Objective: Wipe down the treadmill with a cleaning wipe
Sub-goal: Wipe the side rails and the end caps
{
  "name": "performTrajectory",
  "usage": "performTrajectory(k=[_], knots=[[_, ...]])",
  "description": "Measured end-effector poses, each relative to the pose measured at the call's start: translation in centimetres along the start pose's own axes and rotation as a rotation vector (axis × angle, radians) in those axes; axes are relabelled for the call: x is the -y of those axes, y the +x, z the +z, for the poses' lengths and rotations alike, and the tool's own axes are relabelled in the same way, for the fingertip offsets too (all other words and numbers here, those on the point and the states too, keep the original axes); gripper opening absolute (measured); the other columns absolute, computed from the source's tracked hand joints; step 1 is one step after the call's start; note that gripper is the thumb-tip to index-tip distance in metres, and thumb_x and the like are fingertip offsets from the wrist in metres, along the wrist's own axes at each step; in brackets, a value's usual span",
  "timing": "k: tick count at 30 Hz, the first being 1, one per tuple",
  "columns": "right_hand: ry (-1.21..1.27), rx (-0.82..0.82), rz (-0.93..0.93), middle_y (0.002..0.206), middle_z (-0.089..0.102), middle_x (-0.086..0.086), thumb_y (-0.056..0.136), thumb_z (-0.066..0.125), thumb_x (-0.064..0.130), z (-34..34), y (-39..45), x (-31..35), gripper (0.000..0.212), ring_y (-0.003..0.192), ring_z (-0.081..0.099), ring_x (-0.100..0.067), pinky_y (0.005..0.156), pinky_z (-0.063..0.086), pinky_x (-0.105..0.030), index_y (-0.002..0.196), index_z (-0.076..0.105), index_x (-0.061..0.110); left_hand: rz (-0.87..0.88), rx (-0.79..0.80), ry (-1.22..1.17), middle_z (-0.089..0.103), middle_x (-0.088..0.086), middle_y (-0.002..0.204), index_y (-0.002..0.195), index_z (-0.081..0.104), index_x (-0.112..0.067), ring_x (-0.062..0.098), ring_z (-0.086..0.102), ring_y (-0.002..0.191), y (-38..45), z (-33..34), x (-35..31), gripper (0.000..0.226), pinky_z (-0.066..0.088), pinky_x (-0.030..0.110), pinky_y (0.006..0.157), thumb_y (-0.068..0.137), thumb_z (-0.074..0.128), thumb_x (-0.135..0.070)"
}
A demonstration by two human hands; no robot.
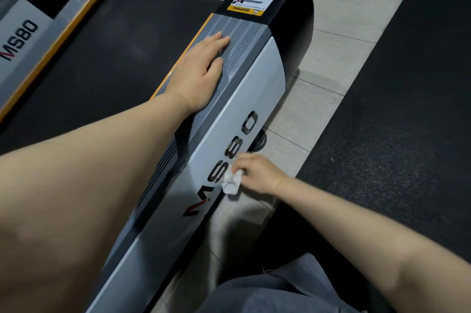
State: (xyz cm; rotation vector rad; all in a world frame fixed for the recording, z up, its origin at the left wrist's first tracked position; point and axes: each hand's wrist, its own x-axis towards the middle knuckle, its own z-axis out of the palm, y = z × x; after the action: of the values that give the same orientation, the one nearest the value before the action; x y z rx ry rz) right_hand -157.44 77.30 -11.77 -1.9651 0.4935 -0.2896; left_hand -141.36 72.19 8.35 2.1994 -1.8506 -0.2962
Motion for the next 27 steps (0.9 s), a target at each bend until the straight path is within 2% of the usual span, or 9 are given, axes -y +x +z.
performTrajectory(k=[3,8,11,13,15,18,22,25,27], knots=[[-0.056,0.004,0.008,0.102,0.059,0.013,0.088,0.064,0.012,-2.4,0.7,-0.9,0.013,0.097,0.053,-0.005,0.092,0.043,-0.021,0.096,0.072,0.019,-0.005,-0.006,-0.001,0.03,-0.007,0.16,0.152,0.039,-0.025,0.008,0.023,0.148,0.1,0.1,0.0,0.047,0.015,0.026,0.122,0.105,0.034,-0.02],[0.44,-0.838,0.338,0.103,0.062,0.008,0.086,0.065,0.001,-9.0,2.7,-2.0,0.028,0.09,0.057,-0.003,0.074,0.04,-0.002,0.095,0.066,0.027,-0.002,-0.014,-0.013,0.031,-0.005,0.16,0.151,0.04,-0.023,0.008,0.024,0.147,0.0,0.1,0.0,0.047,0.015,0.024,0.121,0.104,0.035,-0.018],[0.515,-0.986,0.49,0.1,0.062,0.002,0.093,0.054,0.009,-12.6,6.2,-2.0,0.02,0.09,0.056,-0.013,0.06,0.038,-0.001,0.108,0.063,0.018,-0.011,-0.015,-0.021,0.031,-0.006,0.16,0.151,0.04,-0.024,0.008,0.024,0.147,-0.1,0.1,-0.1,0.048,0.016,0.026,0.122,0.104,0.035,-0.017],[0.596,-0.984,0.568,0.104,0.063,-0.003,0.094,0.047,0.012,-11.4,7.4,-1.2,0.022,0.094,0.059,-0.019,0.073,0.047,-0.011,0.112,0.06,0.015,-0.019,-0.014,-0.022,0.031,-0.007,0.16,0.151,0.04,-0.025,0.008,0.023,0.148,-0.1,0.1,-0.1,0.048,0.016,0.027,0.122,0.104,0.034,-0.018],[0.639,-0.912,0.574,0.104,0.066,-0.008,0.095,0.045,0.02,-8.2,6.6,-0.4,0.019,0.091,0.063,-0.024,0.079,0.057,-0.035,0.106,0.06,0.018,-0.021,-0.01,-0.028,0.03,-0.007,0.16,0.151,0.04,-0.025,0.008,0.023,0.148,-0.1,0.0,-0.1,0.048,0.015,0.027,0.122,0.104,0.034,-0.018],[0.731,-0.7,0.599,0.092,0.064,-0.005,0.099,0.048,0.026,-1.6,2.5,1.9,0.013,0.074,0.06,-0.015,0.056,0.051,-0.019,0.095,0.058,0.018,-0.021,-0.009,-0.027,0.03,-0.008,0.16,0.151,0.039,-0.026,0.008,0.023,0.148,0.1,0.0,0.0,0.048,0.016,0.028,0.122,0.104,0.035,-0.019],[0.932,-0.366,0.481,0.065,0.061,-0.021,0.098,0.044,0.007,6.3,-1.8,4.7,0.018,0.06,0.063,-0.023,0.063,0.053,-0.028,0.089,0.052,-0.006,-0.024,-0.006,-0.022,0.03,-0.009,0.16,0.151,0.039,-0.027,0.008,0.023,0.148,0.0,0.0,0.0,0.048,0.016,0.029,0.122,0.104,0.034,-0.02],[1.054,-0.313,0.755,0.071,0.063,-0.009,0.089,0.054,-0.007,8.2,-2.3,5.9,0.012,0.073,0.069,-0.022,0.072,0.059,-0.034,0.083,0.059,0.002,-0.019,-0.015,-0.02,0.031,-0.008,0.16,0.151,0.04,-0.026,0.008,0.023,0.148,-0.1,0.0,-0.1,0.048,0.015,0.025,0.121,0.104,0.035,-0.018],[1.25,-0.195,0.799,0.074,0.059,-0.011,0.087,0.051,-0.013,7.0,-1.8,6.3,0.019,0.067,0.069,-0.019,0.063,0.058,-0.029,0.078,0.056,0.002,-0.017,-0.019,-0.018,0.032,-0.006,0.16,0.15,0.04,-0.025,0.008,0.024,0.147,-0.1,0.0,0.0,0.047,0.014,0.021,0.119,0.104,0.035,-0.017]])
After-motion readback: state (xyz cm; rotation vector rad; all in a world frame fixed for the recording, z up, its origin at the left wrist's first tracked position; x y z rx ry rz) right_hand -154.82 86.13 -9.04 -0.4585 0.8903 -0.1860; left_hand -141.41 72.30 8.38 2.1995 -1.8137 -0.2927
